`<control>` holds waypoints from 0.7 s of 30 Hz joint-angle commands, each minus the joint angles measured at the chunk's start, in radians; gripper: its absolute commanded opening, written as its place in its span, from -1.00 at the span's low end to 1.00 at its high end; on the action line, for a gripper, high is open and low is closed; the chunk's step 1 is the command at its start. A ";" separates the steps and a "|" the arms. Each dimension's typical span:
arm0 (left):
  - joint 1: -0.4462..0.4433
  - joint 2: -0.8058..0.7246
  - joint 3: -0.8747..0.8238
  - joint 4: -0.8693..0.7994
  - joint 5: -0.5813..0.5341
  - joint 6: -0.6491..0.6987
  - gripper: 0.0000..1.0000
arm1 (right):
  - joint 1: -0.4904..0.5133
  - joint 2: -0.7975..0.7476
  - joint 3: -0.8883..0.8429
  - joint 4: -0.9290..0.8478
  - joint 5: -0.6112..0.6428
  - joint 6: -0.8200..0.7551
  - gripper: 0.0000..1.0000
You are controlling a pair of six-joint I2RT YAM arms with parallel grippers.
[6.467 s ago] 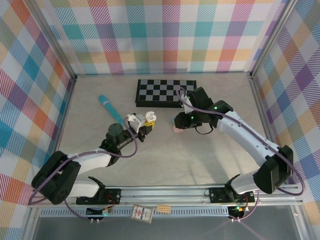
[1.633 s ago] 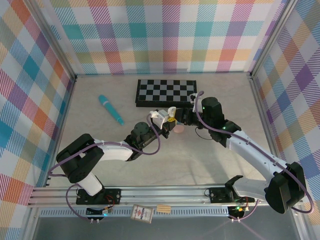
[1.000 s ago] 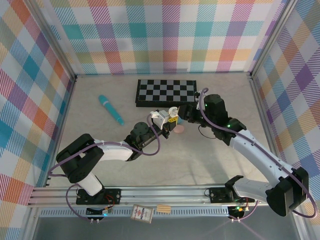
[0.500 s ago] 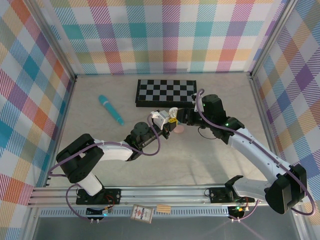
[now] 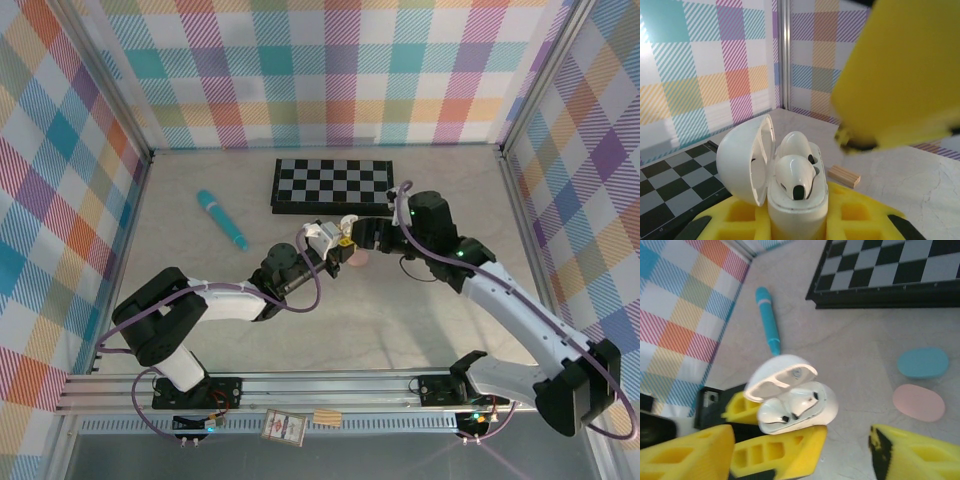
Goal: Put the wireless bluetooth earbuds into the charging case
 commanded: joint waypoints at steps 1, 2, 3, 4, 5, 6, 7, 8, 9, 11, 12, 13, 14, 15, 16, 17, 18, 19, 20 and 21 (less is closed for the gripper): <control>0.008 -0.002 -0.027 0.055 0.044 0.091 -0.97 | -0.009 -0.035 0.010 0.006 0.031 -0.003 0.56; 0.009 -0.004 -0.027 0.052 0.057 0.110 -0.97 | -0.009 -0.029 0.018 -0.001 0.038 0.002 0.61; 0.009 -0.005 -0.030 0.051 0.072 0.135 -0.97 | -0.011 -0.019 0.029 -0.011 0.048 0.005 0.64; 0.009 -0.005 -0.032 0.056 0.076 0.152 -0.97 | -0.013 -0.005 0.045 -0.030 0.058 0.010 0.66; 0.008 -0.005 -0.038 0.066 0.071 0.161 -0.97 | -0.013 0.011 0.061 -0.050 0.072 0.013 0.66; 0.009 -0.002 -0.041 0.080 0.065 0.171 -0.97 | -0.015 0.034 0.087 -0.088 0.091 0.015 0.66; 0.009 -0.001 -0.043 0.085 0.062 0.182 -0.97 | -0.015 0.059 0.118 -0.129 0.108 0.015 0.67; 0.009 0.001 -0.043 0.084 0.062 0.190 -0.97 | -0.015 0.086 0.142 -0.156 0.111 0.015 0.67; 0.008 0.001 -0.043 0.084 0.063 0.201 -0.97 | -0.015 0.111 0.165 -0.183 0.111 0.016 0.67; 0.008 0.001 -0.043 0.085 0.064 0.211 -0.97 | -0.015 0.156 0.204 -0.227 0.108 0.020 0.67; 0.009 0.001 -0.043 0.085 0.063 0.214 -0.97 | -0.014 0.178 0.221 -0.245 0.105 0.020 0.67; 0.008 0.000 -0.043 0.085 0.065 0.217 -0.97 | -0.015 0.196 0.235 -0.269 0.106 0.018 0.67; 0.009 -0.001 -0.043 0.085 0.065 0.218 -0.97 | -0.015 0.212 0.248 -0.289 0.107 0.018 0.67; 0.008 0.000 -0.043 0.085 0.064 0.217 -0.97 | -0.015 0.224 0.256 -0.310 0.108 0.016 0.67; 0.008 -0.002 -0.043 0.084 0.060 0.216 -0.97 | -0.015 0.231 0.260 -0.323 0.103 0.012 0.67; 0.008 -0.003 -0.043 0.082 0.057 0.215 -0.97 | -0.015 0.234 0.259 -0.331 0.098 0.010 0.67; 0.008 -0.002 -0.044 0.080 0.051 0.214 -0.97 | -0.015 0.230 0.254 -0.337 0.093 0.008 0.67; 0.009 -0.004 -0.044 0.081 0.045 0.208 -0.96 | -0.015 0.223 0.246 -0.341 0.089 0.003 0.67; 0.009 -0.004 -0.046 0.080 0.035 0.204 -0.96 | -0.015 0.214 0.237 -0.342 0.087 0.001 0.67; 0.008 -0.005 -0.045 0.080 0.029 0.200 -0.97 | -0.015 0.203 0.228 -0.348 0.088 -0.003 0.67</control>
